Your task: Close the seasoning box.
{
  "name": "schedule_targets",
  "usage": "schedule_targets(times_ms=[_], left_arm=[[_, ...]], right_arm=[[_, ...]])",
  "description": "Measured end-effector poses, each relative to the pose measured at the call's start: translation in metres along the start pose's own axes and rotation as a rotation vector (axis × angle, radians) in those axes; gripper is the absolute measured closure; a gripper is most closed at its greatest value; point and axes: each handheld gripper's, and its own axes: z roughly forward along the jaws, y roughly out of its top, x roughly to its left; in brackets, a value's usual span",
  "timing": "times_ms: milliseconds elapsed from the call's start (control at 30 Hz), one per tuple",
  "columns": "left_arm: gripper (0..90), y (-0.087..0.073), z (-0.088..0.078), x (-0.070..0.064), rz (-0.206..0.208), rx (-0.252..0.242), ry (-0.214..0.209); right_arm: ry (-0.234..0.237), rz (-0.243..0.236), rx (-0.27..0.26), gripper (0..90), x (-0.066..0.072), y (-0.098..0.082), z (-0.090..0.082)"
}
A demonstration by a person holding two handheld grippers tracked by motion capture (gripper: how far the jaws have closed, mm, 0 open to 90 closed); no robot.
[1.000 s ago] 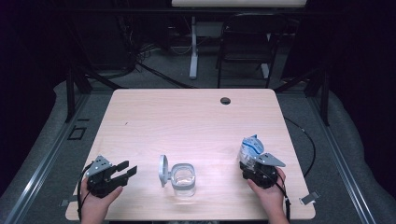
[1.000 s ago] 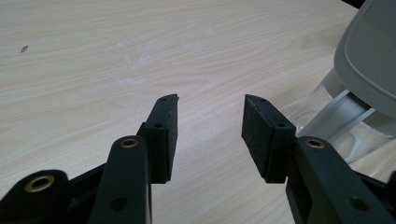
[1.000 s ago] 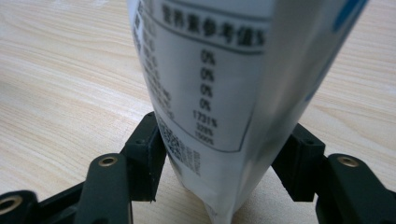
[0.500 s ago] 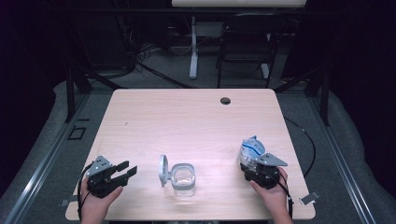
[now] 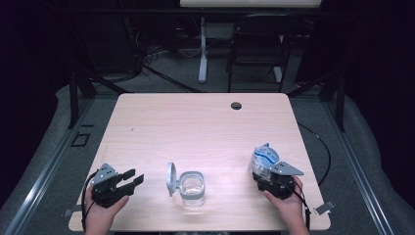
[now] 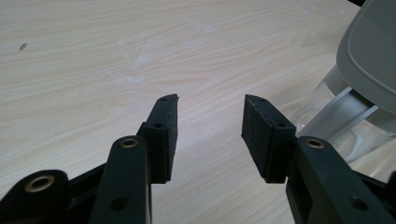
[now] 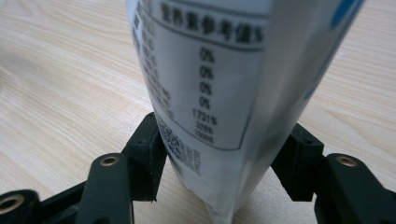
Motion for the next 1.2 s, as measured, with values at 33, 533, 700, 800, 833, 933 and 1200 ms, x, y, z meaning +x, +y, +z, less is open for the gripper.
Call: schedule_targets(times_ms=[33,533,700,800,833,933,1200], left_arm=[[56.2,-0.0001,0.0001,0.0001,-0.002,-0.002,-0.001],[56.2,-0.0004,-0.0005,0.0014,0.0,0.011,-0.001],[56.2,-0.0005,-0.0002,0.0016,-0.004,0.001,0.004],[56.2,-0.0008,0.0001,0.0018,-0.003,-0.003,0.003],[56.2,-0.0008,0.0,0.0016,-0.004,-0.001,0.004],[56.2,-0.0005,-0.0005,0.0017,-0.002,0.006,0.004],[56.3,-0.0007,0.0,0.0016,-0.002,0.009,0.004]], right_arm=[[0.001,0.007,0.0,41.0,0.0002,-0.0001,0.0002],[-0.031,0.006,0.023,38.9,0.0026,-0.0042,0.0061],[-0.019,0.019,0.005,40.8,0.0027,-0.0071,0.0081],[-0.02,0.017,0.002,40.8,0.003,-0.0073,0.0084],[-0.021,0.019,0.0,40.8,0.0031,-0.0073,0.0086],[-0.019,0.025,0.002,41.2,0.0027,-0.0072,0.0085],[-0.031,-0.004,0.027,42.0,0.0015,-0.0066,0.0059]])
